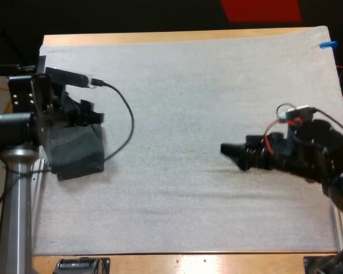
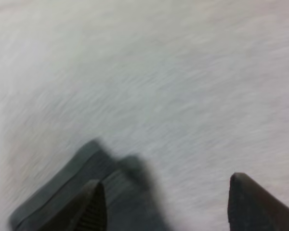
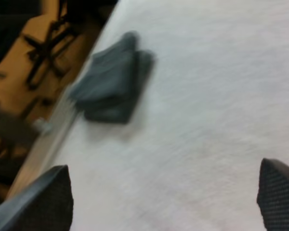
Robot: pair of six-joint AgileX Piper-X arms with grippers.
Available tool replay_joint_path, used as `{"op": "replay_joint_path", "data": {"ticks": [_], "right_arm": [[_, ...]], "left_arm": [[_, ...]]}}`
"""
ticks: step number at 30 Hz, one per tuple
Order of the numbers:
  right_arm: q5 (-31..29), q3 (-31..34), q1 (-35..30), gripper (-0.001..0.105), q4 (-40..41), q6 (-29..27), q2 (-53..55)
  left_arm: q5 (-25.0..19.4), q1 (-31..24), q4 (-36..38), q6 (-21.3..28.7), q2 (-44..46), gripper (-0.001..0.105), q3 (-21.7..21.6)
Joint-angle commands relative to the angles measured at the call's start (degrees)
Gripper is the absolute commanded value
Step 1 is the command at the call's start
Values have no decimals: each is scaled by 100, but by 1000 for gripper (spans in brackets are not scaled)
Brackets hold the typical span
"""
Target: Pick towel from pile fold and stack
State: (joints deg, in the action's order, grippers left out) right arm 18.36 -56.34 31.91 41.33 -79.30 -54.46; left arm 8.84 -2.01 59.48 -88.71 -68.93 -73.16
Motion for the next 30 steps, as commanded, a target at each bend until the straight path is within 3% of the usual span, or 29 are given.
{"op": "replay_joint_path", "data": {"ticks": [1, 6, 11, 17, 24, 30], "right_arm": [[5, -13, -245, 75, -34, -144, -81], [164, -13, -1269, 75, -34, -719, -316], [146, -64, -2182, 75, 150, -1285, -268], [-426, -364, -3266, 75, 1222, -2294, -75], [-1399, -368, -3575, 75, 1685, -2827, 698], [-1416, -333, -3575, 75, 1901, -2831, 1605]], "left_arm": [[169, 139, -16, 4, 127, 53, -20], [247, 572, -16, 4, 407, 53, -20], [218, 617, -16, 29, 569, 53, -20], [-163, 602, 7, 185, 849, 53, -20], [-391, 602, 238, 320, 1372, 53, 49], [-625, 602, 198, 321, 2204, 53, 547]]}}
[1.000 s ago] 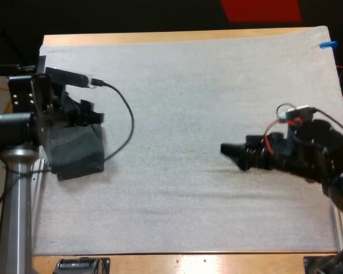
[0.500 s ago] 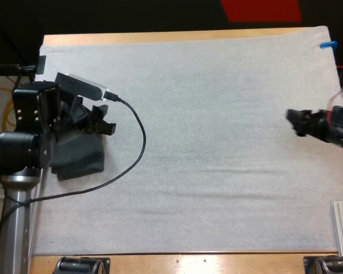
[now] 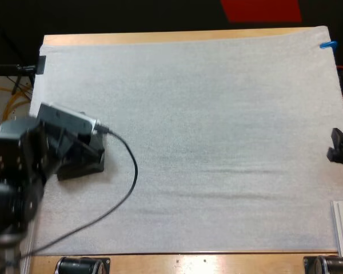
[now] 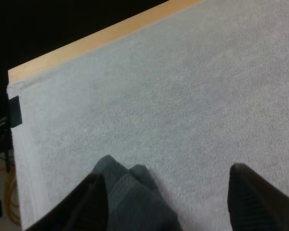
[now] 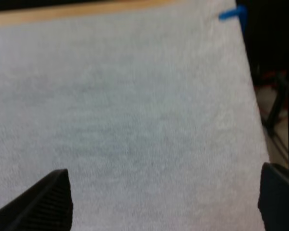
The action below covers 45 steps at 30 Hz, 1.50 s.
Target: Pick towel from pile fold and stack
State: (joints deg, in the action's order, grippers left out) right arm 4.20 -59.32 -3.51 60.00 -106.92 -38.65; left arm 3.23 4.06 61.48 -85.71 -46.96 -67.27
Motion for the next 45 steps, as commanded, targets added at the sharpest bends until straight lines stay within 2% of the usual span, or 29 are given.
{"op": "replay_joint_path", "data": {"ticks": [1, 7, 15, 19, 23, 26, 31, 33, 39, 45], "right_arm": [[-2, -36, -32, 75, 87, -69, 230], [-2, 43, -32, 75, 226, -69, 1248], [-2, 714, -32, 75, 150, -69, 2807], [-29, 1127, -32, 75, 198, 6, 3643], [-56, 1443, -32, 75, 241, 44, 4214], [-90, 1488, -22, 75, 551, 33, 4115], [-91, 1764, -21, 75, 528, 44, 4128], [-90, 1834, -21, 75, 489, 43, 4128], [-39, 1878, -21, 75, 357, 0, 4128], [-39, 2026, -21, 75, 103, -2, 4128]], "left_arm": [[-94, -6, -38, 20, 223, 53, 110], [-119, -6, -190, 20, 1574, 53, 899], [-139, -6, -190, 5, 3419, 53, 1701], [-323, -6, 318, 4, 4086, 53, 1937], [-323, -6, 885, -11, 4613, 53, 2034], [-377, -6, 1266, -163, 4986, 53, 2092], [-563, -6, 1961, -297, 5598, 53, 2387], [-582, -31, 2178, -317, 5582, 53, 2391], [-625, -46, 1673, -341, 5577, 53, 2411], [-602, -46, 361, -341, 5577, 53, 2785]]}}
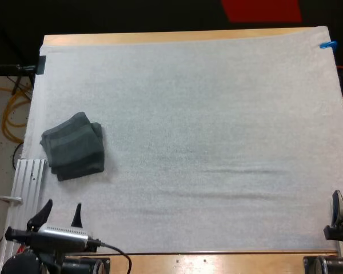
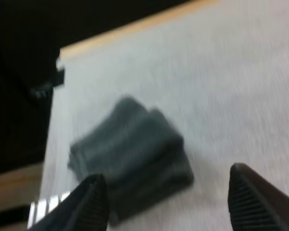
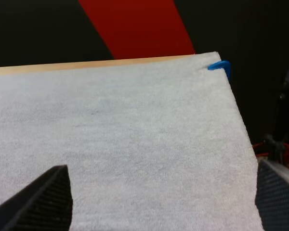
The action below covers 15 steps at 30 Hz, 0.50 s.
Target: Pick towel from pile fold and stack
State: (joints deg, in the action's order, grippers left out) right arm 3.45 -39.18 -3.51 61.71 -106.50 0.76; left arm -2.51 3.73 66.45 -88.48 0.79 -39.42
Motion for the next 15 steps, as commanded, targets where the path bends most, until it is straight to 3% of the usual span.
{"op": "replay_joint_path", "data": {"ticks": [1, 9, 15], "right_arm": [[36, 72, -21, 75, -114, -44, 187], [36, 494, -21, 75, -82, -44, 187], [60, 790, -21, 75, -84, -44, 187]], "left_arm": [[-28, -14, -325, -64, 792, 53, 103], [-28, -14, -679, -428, 792, 53, 704], [-34, -14, -812, -1022, 792, 53, 992]]}}
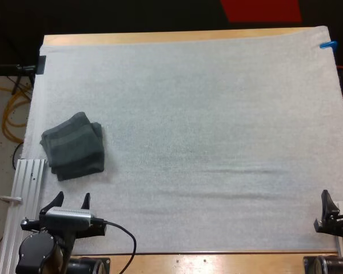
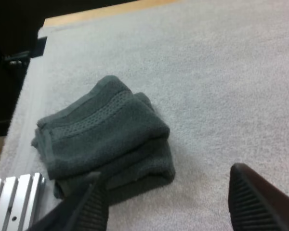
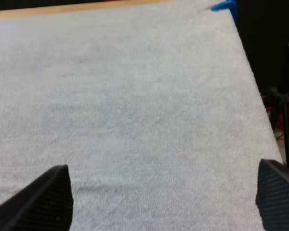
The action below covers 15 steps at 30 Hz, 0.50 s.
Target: Pick towel from pile fold and stack
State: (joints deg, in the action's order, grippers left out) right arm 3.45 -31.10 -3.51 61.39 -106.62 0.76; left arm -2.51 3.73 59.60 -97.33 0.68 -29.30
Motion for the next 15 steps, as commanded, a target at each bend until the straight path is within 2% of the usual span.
{"op": "replay_joint_path", "data": {"ticks": [1, 15], "right_arm": [[60, 15, -21, 75, -121, -32, 187], [60, 58, -21, 75, -162, -12, 187]], "left_arm": [[-34, -14, -127, -149, 803, 53, -21], [-34, -14, -127, -138, 803, 53, -21]]}}
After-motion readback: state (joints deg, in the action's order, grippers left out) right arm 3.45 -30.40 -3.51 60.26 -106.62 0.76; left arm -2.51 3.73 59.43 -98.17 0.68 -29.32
